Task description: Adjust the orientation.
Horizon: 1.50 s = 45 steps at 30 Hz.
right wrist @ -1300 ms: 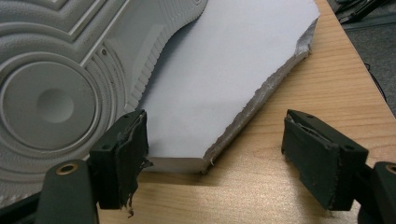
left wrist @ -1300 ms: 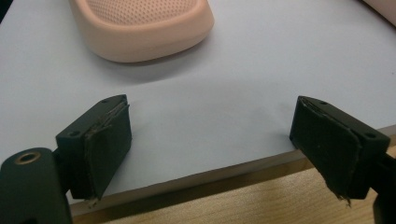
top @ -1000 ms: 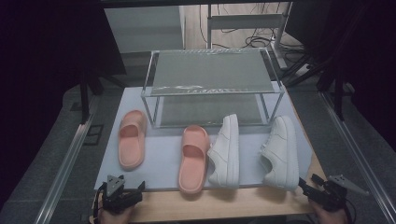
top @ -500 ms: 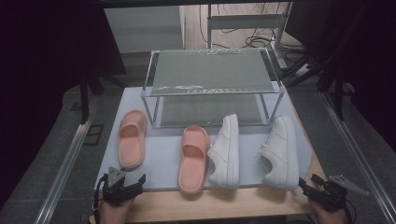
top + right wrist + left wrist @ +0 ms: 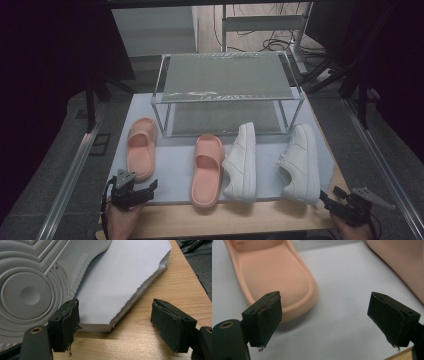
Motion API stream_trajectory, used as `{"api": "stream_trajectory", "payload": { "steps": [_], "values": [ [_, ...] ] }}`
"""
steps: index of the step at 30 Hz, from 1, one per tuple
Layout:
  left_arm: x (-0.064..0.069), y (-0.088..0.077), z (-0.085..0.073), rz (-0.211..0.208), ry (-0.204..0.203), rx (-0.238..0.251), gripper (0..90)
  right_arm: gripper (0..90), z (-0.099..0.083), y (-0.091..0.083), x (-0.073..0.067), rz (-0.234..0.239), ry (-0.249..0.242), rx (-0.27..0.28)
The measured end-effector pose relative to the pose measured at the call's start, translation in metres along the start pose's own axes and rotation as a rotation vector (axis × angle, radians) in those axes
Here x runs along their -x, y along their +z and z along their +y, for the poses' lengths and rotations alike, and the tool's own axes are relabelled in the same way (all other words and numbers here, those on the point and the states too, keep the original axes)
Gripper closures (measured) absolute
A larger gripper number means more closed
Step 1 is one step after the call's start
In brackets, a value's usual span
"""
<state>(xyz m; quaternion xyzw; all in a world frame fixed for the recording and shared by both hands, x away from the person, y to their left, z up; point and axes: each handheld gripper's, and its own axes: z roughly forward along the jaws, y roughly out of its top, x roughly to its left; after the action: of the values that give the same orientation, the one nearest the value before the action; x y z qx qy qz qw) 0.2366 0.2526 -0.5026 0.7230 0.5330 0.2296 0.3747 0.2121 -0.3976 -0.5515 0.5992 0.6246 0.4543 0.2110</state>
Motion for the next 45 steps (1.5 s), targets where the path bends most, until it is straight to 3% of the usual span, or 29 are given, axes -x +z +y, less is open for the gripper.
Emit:
{"api": "stream_trajectory", "payload": {
  "steps": [8,18,27,36,45],
  "values": [
    [-0.004,0.007,0.017,-0.001,0.017,-0.003,14.4,23.3,0.0,0.0,0.0,0.0,0.0,0.0],
    [-0.013,0.022,0.032,-0.003,0.008,-0.001,22.4,23.4,0.0,0.0,0.0,0.001,-0.002,0.001],
    [-0.016,0.033,0.043,-0.005,0.016,-0.005,24.4,23.4,0.0,0.0,0.0,0.001,-0.002,0.001],
    [-0.025,0.044,0.051,-0.012,0.009,-0.016,34.9,23.4,0.0,0.0,0.001,0.001,-0.005,0.0],
    [-0.034,0.047,0.061,0.029,0.004,-0.015,46.5,23.4,0.0,0.0,0.001,0.001,-0.004,0.0]
  ]
}}
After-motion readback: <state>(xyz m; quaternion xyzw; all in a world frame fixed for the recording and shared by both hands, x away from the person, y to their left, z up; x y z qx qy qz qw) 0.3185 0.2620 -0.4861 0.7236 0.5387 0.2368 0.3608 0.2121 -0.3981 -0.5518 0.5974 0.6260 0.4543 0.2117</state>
